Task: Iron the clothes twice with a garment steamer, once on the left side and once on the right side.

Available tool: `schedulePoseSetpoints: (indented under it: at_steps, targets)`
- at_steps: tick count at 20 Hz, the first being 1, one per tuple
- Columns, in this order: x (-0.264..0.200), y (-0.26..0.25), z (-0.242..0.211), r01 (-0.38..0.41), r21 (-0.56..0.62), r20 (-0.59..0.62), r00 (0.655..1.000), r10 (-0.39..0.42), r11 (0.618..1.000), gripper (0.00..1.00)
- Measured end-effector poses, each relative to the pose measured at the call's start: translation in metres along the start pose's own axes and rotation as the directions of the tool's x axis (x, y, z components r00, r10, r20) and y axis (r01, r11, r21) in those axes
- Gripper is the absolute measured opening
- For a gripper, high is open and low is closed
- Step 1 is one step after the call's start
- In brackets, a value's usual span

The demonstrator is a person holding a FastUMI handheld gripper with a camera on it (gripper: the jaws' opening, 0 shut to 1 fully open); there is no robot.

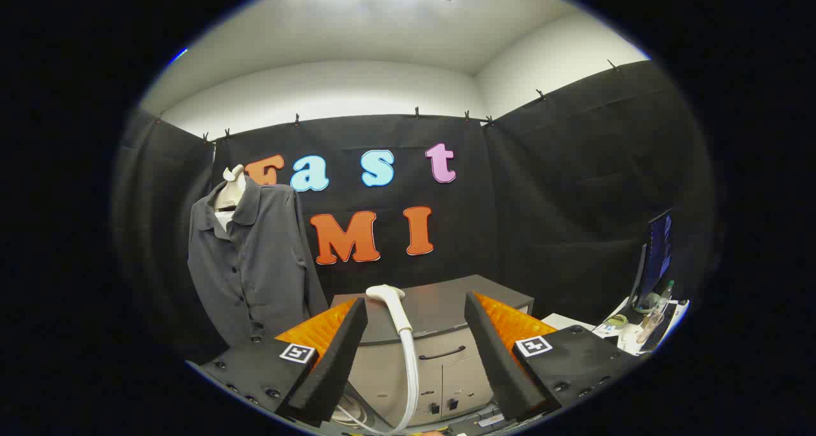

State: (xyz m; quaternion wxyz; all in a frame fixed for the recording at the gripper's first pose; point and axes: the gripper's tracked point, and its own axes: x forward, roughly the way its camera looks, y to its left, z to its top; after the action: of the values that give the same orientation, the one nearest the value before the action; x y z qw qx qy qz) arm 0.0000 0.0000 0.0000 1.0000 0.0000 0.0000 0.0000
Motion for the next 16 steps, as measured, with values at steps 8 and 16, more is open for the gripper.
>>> schedulePoseSetpoints:
  at_steps: [8, 16]
  targets:
    - [0.005, 0.015, -0.008, -0.059, -0.023, -0.012, 0.998, 0.058, 0.998, 0.98]
    - [0.010, 0.027, -0.012, -0.102, -0.035, -0.033, 0.994, 0.101, 0.994, 0.98]
